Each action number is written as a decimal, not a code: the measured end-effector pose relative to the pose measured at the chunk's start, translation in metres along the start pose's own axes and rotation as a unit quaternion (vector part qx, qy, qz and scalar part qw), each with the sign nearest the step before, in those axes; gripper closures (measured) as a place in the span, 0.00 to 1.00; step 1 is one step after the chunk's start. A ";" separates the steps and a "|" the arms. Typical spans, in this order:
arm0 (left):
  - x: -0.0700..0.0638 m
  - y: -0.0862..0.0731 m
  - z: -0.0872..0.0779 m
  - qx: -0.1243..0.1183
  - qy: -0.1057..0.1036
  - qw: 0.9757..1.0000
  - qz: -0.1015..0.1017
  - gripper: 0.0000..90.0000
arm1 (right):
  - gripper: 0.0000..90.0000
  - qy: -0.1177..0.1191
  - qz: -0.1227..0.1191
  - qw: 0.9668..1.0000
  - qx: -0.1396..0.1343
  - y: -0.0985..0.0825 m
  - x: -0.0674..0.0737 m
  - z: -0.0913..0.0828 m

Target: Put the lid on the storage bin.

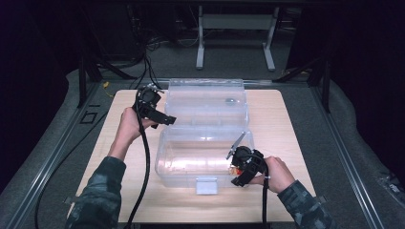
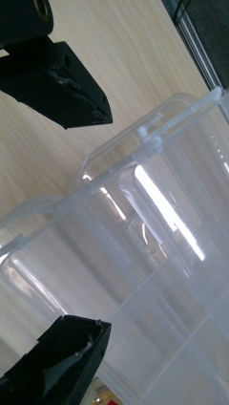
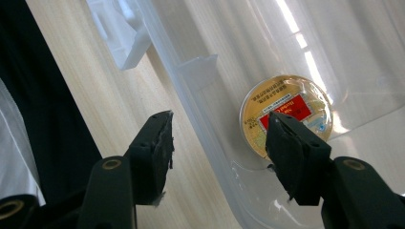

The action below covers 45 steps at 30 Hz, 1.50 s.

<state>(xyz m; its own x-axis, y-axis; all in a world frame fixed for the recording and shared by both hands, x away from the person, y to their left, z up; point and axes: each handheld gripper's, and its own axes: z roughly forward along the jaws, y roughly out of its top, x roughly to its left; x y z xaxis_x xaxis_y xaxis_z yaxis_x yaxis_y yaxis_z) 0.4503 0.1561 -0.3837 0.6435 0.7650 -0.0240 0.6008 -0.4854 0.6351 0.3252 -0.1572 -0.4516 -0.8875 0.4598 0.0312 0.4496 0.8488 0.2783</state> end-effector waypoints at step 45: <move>-0.006 0.043 0.053 0.012 -0.071 0.994 0.082 0.58 | 0.68 0.003 -0.016 1.000 0.005 0.002 0.001 0.013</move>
<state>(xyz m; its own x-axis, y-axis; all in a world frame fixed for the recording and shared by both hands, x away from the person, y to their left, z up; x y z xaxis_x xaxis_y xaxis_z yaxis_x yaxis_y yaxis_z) 0.4973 0.1081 -0.3967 0.7933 0.6080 -0.0312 0.4922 -0.6104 0.6206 0.3264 -0.1514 -0.4630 -0.9019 0.4311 0.0286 0.4222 0.8655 0.2696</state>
